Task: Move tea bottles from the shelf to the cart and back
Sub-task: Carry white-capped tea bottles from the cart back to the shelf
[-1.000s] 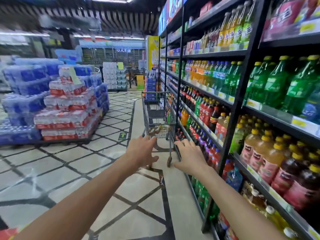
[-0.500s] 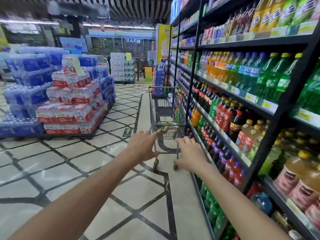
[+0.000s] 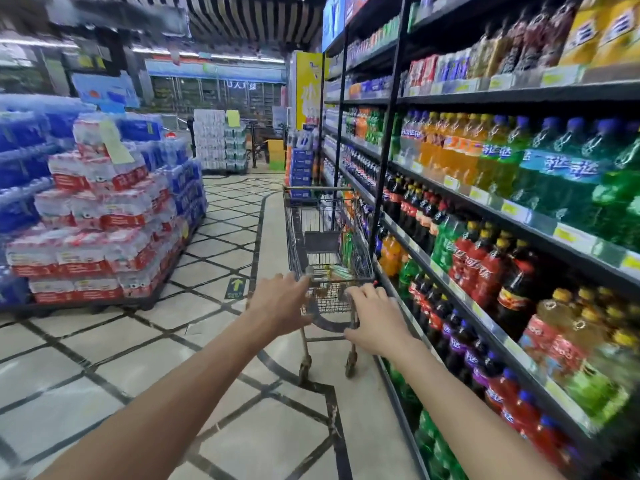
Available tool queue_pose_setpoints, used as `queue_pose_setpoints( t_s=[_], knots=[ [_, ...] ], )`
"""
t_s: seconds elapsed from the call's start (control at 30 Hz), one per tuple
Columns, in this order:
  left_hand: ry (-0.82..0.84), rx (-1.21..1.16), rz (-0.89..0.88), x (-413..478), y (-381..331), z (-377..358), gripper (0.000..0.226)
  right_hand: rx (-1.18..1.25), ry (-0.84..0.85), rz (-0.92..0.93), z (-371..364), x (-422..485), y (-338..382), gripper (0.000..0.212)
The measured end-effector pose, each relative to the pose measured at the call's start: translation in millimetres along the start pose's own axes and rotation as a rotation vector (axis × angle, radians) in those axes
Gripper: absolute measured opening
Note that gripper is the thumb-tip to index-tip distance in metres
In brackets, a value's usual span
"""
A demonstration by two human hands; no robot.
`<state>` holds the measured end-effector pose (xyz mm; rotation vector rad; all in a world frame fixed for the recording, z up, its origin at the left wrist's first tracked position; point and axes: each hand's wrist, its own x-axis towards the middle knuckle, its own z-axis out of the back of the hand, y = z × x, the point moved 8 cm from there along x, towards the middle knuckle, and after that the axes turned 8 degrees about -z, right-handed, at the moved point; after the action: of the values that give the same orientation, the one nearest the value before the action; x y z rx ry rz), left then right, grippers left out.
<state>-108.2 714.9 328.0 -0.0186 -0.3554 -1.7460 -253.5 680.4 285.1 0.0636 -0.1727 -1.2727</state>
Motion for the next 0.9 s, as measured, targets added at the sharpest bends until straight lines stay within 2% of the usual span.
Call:
queue_pose_setpoints(
  t_s=[0.43,0.67,0.9],
  knots=[
    [0.128,-0.021,-0.025,178,65,-108,0.077,0.019,0.083,-0.044,-62,203,-33,0.079],
    [0.174,-0.042,-0.007,287,97,-155,0.065,0.03,0.152,-0.045,-88,320,-55,0.074],
    [0.262,-0.036,0.009,360,130,-205,0.071,0.027,0.234,-0.045,-118,409,-59,0.08]
  ],
)
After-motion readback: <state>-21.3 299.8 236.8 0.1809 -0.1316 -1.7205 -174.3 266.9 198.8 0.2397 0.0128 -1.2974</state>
